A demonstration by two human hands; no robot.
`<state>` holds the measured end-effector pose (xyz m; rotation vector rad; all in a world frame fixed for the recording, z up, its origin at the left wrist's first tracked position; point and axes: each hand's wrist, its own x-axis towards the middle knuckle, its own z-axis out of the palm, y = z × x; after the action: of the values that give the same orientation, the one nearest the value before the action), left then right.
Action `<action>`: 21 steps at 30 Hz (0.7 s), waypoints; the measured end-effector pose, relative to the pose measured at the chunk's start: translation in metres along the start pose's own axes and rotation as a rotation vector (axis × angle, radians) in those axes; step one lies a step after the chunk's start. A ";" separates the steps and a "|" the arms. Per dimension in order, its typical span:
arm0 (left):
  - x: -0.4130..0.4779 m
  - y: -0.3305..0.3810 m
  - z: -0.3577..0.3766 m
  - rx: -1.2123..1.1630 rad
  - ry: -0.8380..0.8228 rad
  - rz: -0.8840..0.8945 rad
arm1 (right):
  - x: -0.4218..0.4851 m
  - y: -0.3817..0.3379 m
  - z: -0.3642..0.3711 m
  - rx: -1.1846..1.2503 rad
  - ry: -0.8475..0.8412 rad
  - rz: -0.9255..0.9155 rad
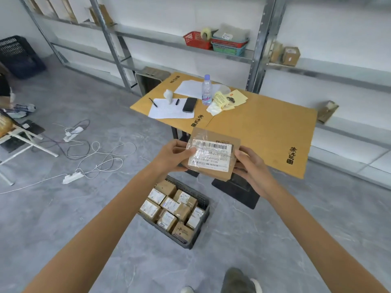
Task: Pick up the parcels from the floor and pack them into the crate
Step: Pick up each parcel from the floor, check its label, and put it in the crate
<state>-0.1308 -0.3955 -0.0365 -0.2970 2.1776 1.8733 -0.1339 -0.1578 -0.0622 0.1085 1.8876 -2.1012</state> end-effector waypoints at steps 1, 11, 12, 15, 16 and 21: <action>0.005 -0.004 -0.009 0.006 -0.015 -0.011 | 0.003 0.006 0.010 0.016 0.005 0.012; 0.103 -0.041 -0.053 0.088 -0.114 -0.172 | 0.092 0.051 0.039 0.023 0.099 0.142; 0.115 -0.045 -0.056 0.108 -0.108 -0.194 | 0.103 0.055 0.040 0.020 0.110 0.159; 0.142 -0.057 -0.062 0.134 -0.118 -0.246 | 0.128 0.070 0.046 0.022 0.122 0.215; 0.151 -0.062 -0.065 0.129 -0.121 -0.257 | 0.135 0.075 0.048 0.019 0.119 0.237; 0.193 -0.084 -0.084 0.107 -0.145 -0.302 | 0.166 0.095 0.064 0.022 0.144 0.298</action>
<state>-0.2916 -0.4891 -0.1657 -0.4284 2.0004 1.5598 -0.2554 -0.2585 -0.1883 0.5247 1.7966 -1.9551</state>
